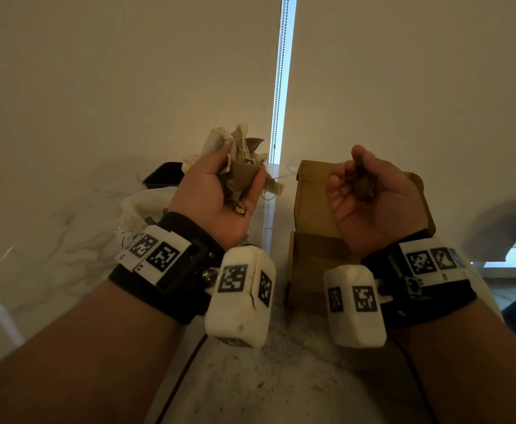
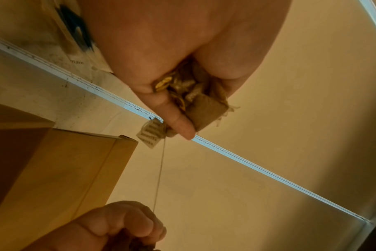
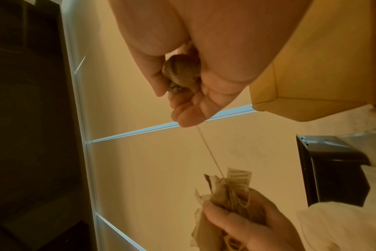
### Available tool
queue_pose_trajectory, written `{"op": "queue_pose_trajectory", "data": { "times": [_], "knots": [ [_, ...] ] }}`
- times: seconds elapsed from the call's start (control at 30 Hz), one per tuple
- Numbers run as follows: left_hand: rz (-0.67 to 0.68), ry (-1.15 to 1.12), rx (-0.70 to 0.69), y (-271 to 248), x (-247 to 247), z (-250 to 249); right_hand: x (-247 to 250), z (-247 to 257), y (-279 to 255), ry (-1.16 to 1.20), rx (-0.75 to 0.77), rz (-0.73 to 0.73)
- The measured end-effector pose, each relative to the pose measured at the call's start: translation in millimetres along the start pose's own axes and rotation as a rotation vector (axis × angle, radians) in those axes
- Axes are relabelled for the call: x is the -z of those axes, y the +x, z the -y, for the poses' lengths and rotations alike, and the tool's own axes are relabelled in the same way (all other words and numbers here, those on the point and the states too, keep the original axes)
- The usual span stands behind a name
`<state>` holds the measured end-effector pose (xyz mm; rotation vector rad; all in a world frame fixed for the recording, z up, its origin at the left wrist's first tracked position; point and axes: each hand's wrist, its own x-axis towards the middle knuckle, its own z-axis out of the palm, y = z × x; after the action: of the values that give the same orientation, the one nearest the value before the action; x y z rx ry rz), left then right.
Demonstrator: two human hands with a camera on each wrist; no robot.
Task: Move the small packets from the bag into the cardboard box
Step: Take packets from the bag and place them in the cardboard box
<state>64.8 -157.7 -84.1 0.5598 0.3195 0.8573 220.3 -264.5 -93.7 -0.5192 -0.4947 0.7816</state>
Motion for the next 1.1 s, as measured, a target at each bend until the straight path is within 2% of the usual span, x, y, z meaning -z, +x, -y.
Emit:
{"op": "queue_pose_trajectory", "data": {
  "times": [0.33, 0.67, 0.93, 1.1],
  "knots": [
    [-0.049, 0.037, 0.014, 2, 2, 1, 2, 6, -2, -0.026, 0.026, 0.018],
    [-0.016, 0.079, 0.009, 7, 7, 4, 0, 6, -3, 0.062, 0.008, 0.031],
    [-0.015, 0.297, 0.016, 7, 7, 12, -2, 6, -5, 0.112, 0.013, 0.065],
    [-0.049, 0.368, -0.051, 10, 10, 15, -4, 5, -7, 0.152, 0.026, 0.082]
  ]
}}
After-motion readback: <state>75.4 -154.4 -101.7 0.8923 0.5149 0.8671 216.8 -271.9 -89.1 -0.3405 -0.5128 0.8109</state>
